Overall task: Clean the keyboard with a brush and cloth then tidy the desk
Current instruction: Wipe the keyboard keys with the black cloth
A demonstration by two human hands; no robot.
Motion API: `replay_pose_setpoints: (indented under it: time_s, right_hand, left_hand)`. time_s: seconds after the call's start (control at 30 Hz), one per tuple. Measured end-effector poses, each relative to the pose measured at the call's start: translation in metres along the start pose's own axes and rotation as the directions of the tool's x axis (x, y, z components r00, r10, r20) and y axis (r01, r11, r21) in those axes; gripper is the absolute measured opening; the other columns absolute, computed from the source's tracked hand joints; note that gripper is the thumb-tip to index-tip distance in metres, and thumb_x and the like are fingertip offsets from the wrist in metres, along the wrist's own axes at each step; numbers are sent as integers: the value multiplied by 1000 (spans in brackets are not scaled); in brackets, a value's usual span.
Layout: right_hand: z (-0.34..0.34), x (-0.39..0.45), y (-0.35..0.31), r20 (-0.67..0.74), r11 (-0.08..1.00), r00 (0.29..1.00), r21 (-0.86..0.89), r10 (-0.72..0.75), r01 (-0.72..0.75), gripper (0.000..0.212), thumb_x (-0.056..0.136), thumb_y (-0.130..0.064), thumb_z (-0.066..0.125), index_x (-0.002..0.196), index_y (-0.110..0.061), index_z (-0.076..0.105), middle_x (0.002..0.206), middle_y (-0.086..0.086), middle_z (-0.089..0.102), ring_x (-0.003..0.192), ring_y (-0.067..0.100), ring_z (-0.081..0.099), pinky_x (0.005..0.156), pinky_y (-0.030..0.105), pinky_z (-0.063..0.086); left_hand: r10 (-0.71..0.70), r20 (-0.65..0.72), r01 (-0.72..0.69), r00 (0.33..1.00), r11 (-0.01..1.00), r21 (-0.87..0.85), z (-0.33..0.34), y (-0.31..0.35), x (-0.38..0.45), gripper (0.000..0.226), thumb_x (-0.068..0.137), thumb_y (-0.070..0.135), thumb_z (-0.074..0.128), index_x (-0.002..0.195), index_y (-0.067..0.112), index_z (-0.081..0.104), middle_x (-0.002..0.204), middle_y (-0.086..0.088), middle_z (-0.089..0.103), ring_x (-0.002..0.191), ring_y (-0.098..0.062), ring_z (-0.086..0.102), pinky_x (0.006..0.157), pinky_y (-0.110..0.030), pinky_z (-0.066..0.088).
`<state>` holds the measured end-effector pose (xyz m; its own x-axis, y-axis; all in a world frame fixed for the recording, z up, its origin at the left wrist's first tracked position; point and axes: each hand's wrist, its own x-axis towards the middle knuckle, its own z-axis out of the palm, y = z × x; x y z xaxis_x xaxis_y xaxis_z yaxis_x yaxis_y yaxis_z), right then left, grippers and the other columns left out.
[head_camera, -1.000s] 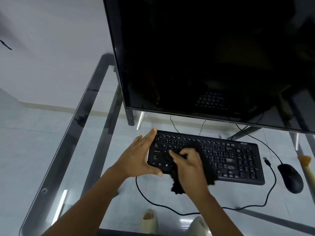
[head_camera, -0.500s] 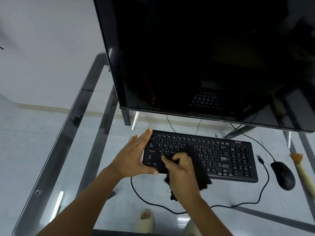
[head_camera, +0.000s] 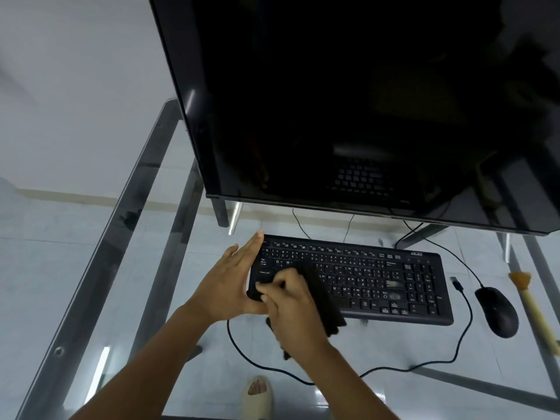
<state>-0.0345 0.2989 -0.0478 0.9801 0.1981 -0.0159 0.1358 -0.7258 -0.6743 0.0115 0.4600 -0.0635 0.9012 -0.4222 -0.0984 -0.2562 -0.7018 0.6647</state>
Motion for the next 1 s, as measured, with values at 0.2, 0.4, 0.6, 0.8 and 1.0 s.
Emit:
replay_pose_setpoints:
  time_s: [0.2,0.4,0.6,0.8,1.0]
  right_hand:
    - [-42,23,56,-395,959,899,-121,189,-255,23,84,-9,70,106,-16,73,102,7,57,86,20,59,83,40,55]
    - [15,36,-7,-150,975,989,-220,-7,-26,18,89,-18,61,104,-21,71,104,3,56,91,23,54,78,29,39]
    - [-17,56,39,-455,962,877,-134,153,-237,22,86,-11,66,107,-13,73,101,10,57,88,25,57,82,42,52]
    - [9,62,0,-111,981,994,-193,14,-35,29,92,-13,53,120,-13,63,108,10,55,95,25,52,85,39,48]
    - [-3,65,-5,-186,970,957,-60,221,-236,18,95,-32,49,99,-22,63,100,-6,53,95,15,53,84,28,42]
  left_hand:
    - [-33,18,33,999,999,-10,0,1,0,133,58,73,72,150,32,-14,159,18,6,139,14,-4,113,-15,-10]
    - [-9,-15,8,1000,999,-38,1,-1,1,132,58,62,78,152,26,-7,155,15,25,134,18,10,120,-26,4]
    - [-34,-1,34,999,999,-35,2,-3,1,136,55,72,74,151,31,-13,158,15,17,140,8,10,117,-20,-4]
    - [-14,-22,13,1000,998,-56,0,2,1,136,55,66,79,152,24,-6,152,22,16,124,30,-3,116,-17,2]
    - [-10,-22,9,1000,999,-45,2,-3,0,136,55,68,78,152,26,-8,155,18,16,132,23,0,117,-18,-4]
